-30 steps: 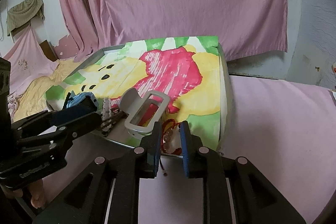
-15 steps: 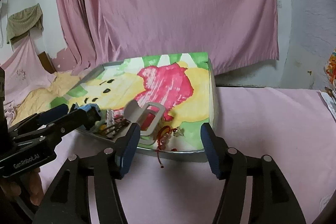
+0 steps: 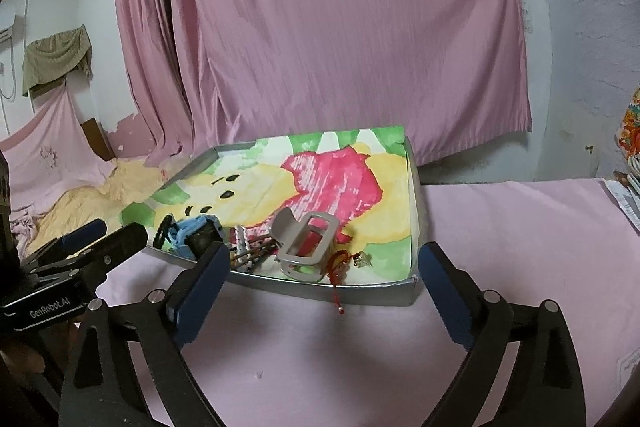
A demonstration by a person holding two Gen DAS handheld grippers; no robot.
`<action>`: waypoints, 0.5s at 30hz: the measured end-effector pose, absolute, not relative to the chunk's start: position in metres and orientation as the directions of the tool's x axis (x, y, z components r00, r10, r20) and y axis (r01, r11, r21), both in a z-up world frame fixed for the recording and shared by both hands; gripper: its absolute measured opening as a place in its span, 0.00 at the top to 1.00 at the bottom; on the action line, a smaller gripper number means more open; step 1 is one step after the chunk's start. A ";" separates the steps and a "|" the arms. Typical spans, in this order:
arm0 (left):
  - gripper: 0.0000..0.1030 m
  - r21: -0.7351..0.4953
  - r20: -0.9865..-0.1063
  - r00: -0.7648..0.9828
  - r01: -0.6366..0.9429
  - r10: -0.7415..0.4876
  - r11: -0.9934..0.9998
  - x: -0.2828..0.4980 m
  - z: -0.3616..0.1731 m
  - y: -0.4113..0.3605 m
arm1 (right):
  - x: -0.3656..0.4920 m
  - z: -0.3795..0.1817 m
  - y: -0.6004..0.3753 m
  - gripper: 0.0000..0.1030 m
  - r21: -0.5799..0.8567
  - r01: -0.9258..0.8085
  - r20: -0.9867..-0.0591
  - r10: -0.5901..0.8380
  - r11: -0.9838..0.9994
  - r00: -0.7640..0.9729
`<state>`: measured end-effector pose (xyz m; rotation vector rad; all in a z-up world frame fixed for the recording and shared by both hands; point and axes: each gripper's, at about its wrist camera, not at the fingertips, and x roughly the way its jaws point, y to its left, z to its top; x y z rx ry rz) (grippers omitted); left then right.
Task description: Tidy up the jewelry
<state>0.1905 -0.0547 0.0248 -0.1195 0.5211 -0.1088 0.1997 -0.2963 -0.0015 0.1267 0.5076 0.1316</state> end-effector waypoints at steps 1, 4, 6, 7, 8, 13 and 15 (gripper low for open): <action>0.02 -0.140 -0.486 0.864 0.071 -0.131 0.988 0.189 0.025 -0.053 | 0.197 -0.001 -0.296 0.06 0.151 -0.093 -0.470 0.155 0.984 0.869; 0.01 -0.137 -0.470 0.874 0.068 -0.125 0.988 0.180 0.026 -0.049 | 0.190 0.002 -0.293 0.03 0.146 -0.096 -0.451 0.153 0.985 0.879; 0.01 -0.140 -0.458 0.880 0.070 -0.127 0.988 0.174 0.027 -0.046 | 0.185 0.003 -0.291 0.02 0.146 -0.101 -0.448 0.157 0.984 0.880; 0.01 -0.141 -0.453 0.883 0.069 -0.126 0.988 0.171 0.027 -0.044 | 0.183 0.004 -0.290 0.02 0.147 -0.102 -0.446 0.158 0.984 0.881; 0.01 -0.143 -0.448 0.886 0.066 -0.125 0.987 0.168 0.028 -0.042 | 0.180 0.005 -0.290 0.02 0.146 -0.103 -0.442 0.158 0.984 0.883; 0.01 -0.151 -0.427 0.896 0.060 -0.120 0.987 0.152 0.029 -0.033 | 0.161 0.008 -0.285 0.02 0.137 -0.106 -0.417 0.154 0.985 0.896; 0.01 -0.148 -0.419 0.901 0.057 -0.115 0.987 0.145 0.030 -0.030 | 0.154 0.009 -0.284 0.02 0.132 -0.107 -0.408 0.153 0.985 0.900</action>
